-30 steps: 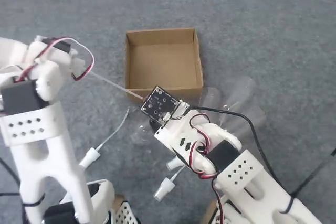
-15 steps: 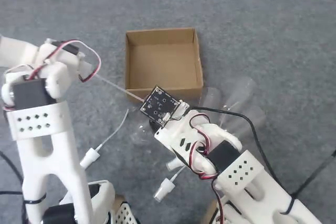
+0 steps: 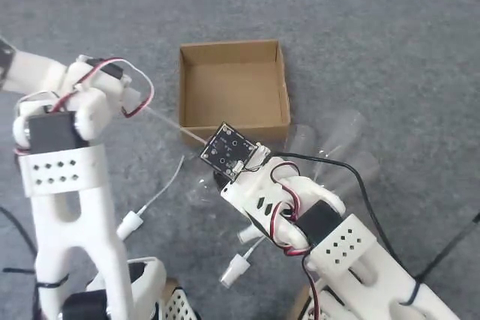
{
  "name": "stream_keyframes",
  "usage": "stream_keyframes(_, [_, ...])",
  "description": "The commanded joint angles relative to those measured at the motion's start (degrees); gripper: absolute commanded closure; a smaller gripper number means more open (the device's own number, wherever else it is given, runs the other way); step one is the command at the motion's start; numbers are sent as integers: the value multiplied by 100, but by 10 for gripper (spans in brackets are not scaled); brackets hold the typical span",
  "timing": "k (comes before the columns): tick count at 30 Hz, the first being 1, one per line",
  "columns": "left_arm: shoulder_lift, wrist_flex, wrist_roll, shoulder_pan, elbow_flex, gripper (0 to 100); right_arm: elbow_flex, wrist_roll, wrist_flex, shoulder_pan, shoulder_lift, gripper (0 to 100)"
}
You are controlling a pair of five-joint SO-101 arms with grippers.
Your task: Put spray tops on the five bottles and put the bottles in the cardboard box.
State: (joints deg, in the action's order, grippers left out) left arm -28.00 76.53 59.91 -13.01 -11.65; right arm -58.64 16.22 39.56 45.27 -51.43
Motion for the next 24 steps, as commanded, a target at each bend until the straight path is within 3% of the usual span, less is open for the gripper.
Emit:
stream_keyframes(1, [-237,-185,18,413,-171,989,88,88,-154,66,-251,894])
stream_keyframes(24, [-237,-281,-264,1530,-884,989,88,53,-154,57,-259,895])
